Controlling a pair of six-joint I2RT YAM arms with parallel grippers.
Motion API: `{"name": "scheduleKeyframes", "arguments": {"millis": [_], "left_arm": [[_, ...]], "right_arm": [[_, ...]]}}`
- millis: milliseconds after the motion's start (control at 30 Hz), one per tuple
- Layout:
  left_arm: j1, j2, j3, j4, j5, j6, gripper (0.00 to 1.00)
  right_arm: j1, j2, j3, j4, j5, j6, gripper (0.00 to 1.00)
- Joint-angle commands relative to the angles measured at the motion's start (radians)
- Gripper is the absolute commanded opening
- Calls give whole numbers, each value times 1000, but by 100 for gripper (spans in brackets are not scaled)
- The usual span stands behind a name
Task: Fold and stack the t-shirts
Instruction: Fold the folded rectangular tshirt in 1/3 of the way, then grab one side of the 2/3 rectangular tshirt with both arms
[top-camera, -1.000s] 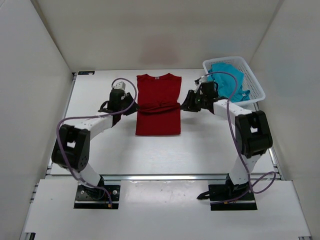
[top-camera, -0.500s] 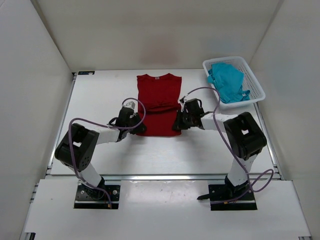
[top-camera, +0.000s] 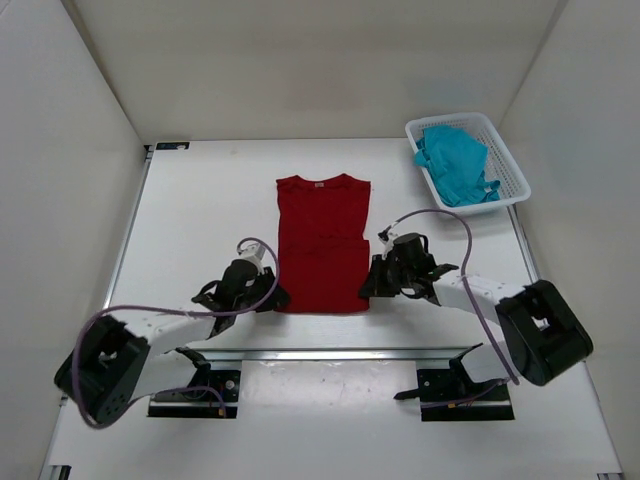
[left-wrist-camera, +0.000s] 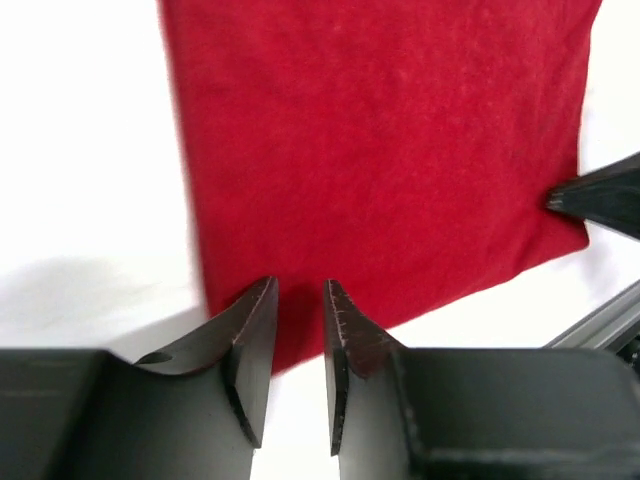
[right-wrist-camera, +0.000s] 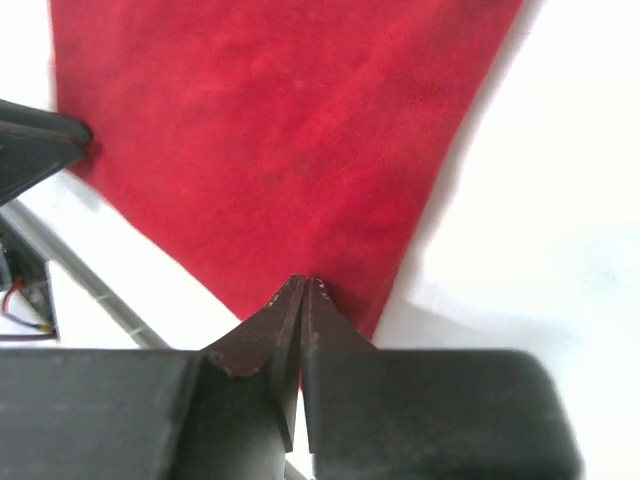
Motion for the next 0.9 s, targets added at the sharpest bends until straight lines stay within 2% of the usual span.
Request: {"name": "scheduleKeyframes", "arguments": {"millis": [0, 100, 200, 267, 433, 500, 567, 667, 767, 833, 867], "left_arm": [[47, -172, -25, -177, -45, 29, 37], [73, -294, -31, -289, -77, 64, 36], [87, -323, -60, -326, -52, 74, 42], [58, -314, -101, -316, -60, 55, 45], [43, -242, -137, -210, -48, 19, 60], [32, -211, -124, -210, -52, 15, 61], [29, -190, -123, -144, -45, -1, 61], [3, -159, -118, -119, -42, -14, 54], [-14, -135, -114, -110, -42, -20, 43], [-17, -128, -115, -107, -45, -24, 36], [-23, -128, -112, -107, -42, -26, 30]], "right_arm": [[-1, -120, 9, -74, -18, -24, 4], [-7, -205, -27, -98, 2, -16, 17], [-53, -253, -86, -134, 26, -30, 29], [-57, -247, -108, -143, 14, -39, 36], [-53, -214, -157, -118, -13, -36, 46], [-46, -196, -155, -88, -47, -42, 49], [-17, -168, -148, -69, -37, -41, 51], [-14, -129, -154, -24, -38, -33, 47], [-30, -98, -155, 10, -37, -16, 29], [-37, -96, -163, 23, -33, -12, 12], [-29, -99, -165, 29, -30, -13, 5]]}}
